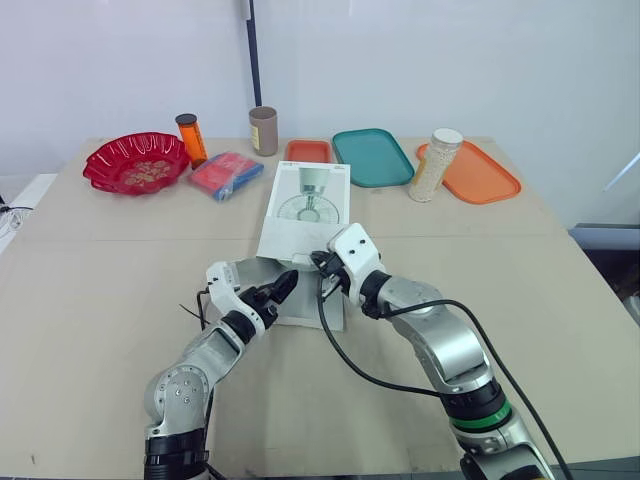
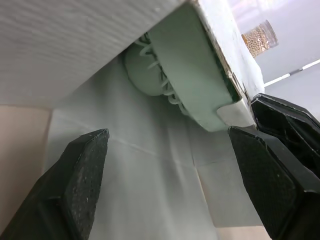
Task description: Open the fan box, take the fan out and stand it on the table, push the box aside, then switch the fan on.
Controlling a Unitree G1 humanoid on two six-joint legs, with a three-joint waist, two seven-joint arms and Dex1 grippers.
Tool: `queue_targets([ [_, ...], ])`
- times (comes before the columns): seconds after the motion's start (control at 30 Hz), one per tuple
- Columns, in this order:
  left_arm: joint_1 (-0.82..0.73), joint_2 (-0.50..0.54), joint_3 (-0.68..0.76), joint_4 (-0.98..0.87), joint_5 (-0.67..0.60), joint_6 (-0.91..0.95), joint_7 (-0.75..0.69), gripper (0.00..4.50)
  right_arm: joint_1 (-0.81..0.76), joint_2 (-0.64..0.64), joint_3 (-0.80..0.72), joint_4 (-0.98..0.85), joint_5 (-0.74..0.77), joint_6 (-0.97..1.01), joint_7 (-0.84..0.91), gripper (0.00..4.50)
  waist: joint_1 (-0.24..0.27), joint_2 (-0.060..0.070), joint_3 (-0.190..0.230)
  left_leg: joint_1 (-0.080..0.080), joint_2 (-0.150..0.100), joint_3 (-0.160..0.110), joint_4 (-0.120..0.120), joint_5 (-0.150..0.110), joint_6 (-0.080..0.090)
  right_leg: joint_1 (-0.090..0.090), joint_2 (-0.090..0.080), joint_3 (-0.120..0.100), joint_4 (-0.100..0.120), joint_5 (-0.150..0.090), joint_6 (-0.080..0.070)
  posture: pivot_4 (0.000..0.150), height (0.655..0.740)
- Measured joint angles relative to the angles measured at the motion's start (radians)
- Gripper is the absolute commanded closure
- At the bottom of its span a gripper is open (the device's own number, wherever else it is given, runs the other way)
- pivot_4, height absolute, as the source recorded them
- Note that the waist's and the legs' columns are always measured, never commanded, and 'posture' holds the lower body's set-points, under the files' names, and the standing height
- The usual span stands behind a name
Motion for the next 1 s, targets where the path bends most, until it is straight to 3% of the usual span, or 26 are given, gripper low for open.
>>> queue_targets([
  [1.0, -0.052, -0.010, -0.021, 0.087, 0.059, -0.082, 0.033, 0.44, -0.013, 0.000, 0.002, 0.014, -0.006, -0.005, 0.011, 4.50, 0.001, 0.000, 0.000, 0.000, 0.000, 0.000, 0.000, 0.000, 0.000, 0.000, 0.000, 0.000, 0.000, 0.000, 0.000, 0.150, 0.7400],
])
